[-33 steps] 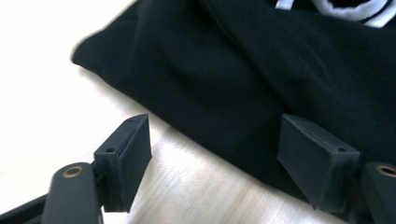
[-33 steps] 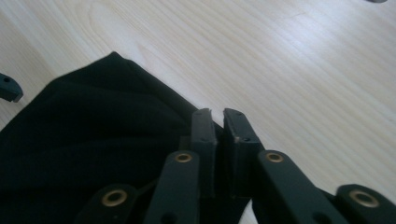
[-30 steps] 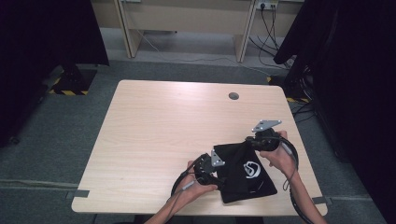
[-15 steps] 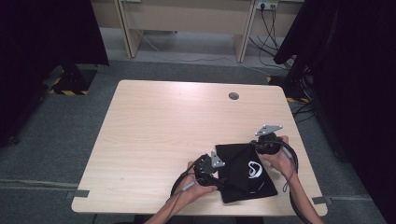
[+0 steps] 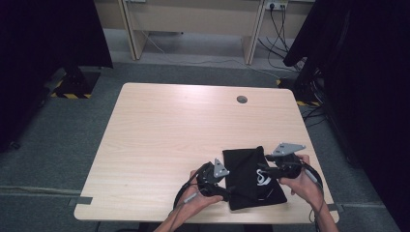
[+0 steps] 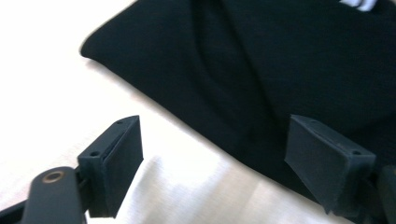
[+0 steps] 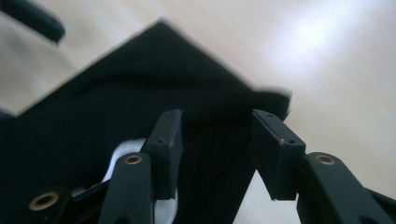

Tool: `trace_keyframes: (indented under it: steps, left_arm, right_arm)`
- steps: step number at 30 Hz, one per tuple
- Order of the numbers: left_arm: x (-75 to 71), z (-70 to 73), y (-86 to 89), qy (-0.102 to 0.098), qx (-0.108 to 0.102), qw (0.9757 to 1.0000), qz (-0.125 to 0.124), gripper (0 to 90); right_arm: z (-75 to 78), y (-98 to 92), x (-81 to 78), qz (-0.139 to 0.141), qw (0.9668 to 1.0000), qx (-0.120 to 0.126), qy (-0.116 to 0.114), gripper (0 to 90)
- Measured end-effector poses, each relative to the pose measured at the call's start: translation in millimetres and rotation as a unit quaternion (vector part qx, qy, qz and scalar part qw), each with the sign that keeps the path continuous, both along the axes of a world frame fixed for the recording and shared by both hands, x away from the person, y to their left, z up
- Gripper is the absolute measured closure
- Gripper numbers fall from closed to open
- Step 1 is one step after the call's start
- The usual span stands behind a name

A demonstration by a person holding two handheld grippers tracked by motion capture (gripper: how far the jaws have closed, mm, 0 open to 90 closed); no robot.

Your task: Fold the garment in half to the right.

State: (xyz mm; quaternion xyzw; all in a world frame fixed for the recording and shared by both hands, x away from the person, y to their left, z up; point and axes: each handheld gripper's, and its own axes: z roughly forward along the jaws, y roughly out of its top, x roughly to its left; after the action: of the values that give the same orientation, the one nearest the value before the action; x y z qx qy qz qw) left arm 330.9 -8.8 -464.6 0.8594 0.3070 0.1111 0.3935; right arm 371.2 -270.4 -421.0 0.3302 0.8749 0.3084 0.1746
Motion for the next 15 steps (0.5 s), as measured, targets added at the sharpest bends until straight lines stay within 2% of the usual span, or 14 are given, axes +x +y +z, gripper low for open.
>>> trace_keyframes:
  steps: [4,6,8,10,15]
  left_arm:
    - [-6.2,-2.7,-5.4,0.006,0.005,0.9999,-0.012,16.2]
    - [-6.6,-4.5,-6.1,0.012,0.007,0.9998,-0.016,15.8]
    - [-6.6,-10.4,-5.6,0.014,0.021,0.9996,-0.014,15.7]
    - [-7.1,-12.4,-3.8,0.011,0.020,0.9997,-0.010,15.3]
    - [-7.3,-11.7,2.4,0.011,0.028,0.9995,-0.012,15.7]
  right_arm:
    - [-14.6,-6.1,-12.0,-0.009,0.9999,-0.003,0.012,57.9]
    - [-24.2,-6.1,-14.2,-0.008,0.9997,-0.016,0.019,58.9]
    - [-32.6,-5.3,-15.9,-0.010,0.9996,-0.010,0.025,61.0]
    - [-34.8,-4.3,-17.9,-0.014,0.9997,-0.003,0.020,62.1]
    - [-36.5,7.1,-23.4,-0.019,0.9997,-0.015,0.005,66.3]
